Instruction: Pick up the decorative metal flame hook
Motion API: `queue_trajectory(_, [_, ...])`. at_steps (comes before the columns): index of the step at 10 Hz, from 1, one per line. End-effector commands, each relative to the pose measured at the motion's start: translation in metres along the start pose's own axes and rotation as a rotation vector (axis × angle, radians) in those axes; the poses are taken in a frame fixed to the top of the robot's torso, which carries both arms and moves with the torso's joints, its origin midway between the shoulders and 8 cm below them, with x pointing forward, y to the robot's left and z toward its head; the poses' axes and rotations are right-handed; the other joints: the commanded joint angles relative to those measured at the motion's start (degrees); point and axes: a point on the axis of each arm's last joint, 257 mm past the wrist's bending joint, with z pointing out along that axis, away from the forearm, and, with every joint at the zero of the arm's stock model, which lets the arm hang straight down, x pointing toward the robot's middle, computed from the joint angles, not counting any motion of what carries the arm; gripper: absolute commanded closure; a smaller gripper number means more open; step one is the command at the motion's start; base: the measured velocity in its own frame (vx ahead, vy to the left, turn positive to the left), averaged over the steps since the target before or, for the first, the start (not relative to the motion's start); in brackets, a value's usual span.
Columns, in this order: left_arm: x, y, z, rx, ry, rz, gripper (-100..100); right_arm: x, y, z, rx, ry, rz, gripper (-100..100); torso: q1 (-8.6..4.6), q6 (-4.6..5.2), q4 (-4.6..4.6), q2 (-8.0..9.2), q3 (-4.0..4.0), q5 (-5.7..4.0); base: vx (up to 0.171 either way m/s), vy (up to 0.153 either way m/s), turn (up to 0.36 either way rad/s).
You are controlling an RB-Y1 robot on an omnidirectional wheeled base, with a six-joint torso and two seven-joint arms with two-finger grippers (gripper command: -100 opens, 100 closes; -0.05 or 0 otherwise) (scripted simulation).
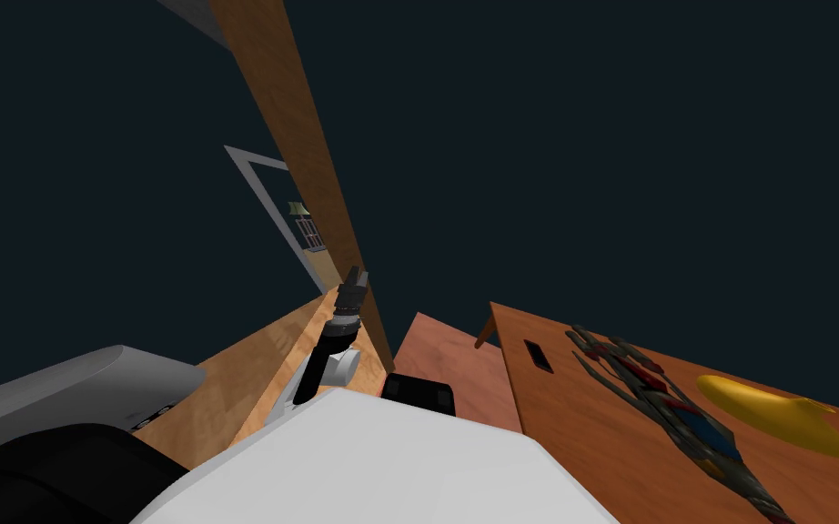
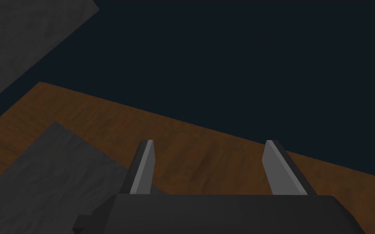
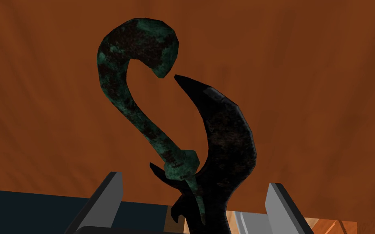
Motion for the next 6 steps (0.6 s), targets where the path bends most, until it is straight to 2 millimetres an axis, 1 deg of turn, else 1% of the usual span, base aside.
queue_trajectory(1, [0.0000, 0.0000, 0.0000, 0.000, 0.000, 0.000, 0, 0.0000, 0.0000, 0.0000, 0.000, 0.000, 0.000, 100, 0.00, 0.00, 0.00, 0.00, 0.00, 0.00, 0.000, 0.000, 0.000])
queue_trajectory(5, [0.0007, 0.0000, 0.0000, 0.000, 0.001, -0.001, 0, -0.0014, 0.0009, 0.0004, -0.003, -0.003, -0.004, 100, -0.07, -0.05, 0.02, -0.02, 0.00, -0.06, 0.000, 0.000, 0.000])
queue_trajectory(6, [0.0007, 0.0000, 0.0000, 0.000, 0.001, -0.002, 0, -0.0015, 0.0008, 0.0004, -0.003, -0.003, -0.004, 0, -0.07, -0.05, 0.02, -0.02, 0.00, -0.06, 0.000, 0.000, 0.000])
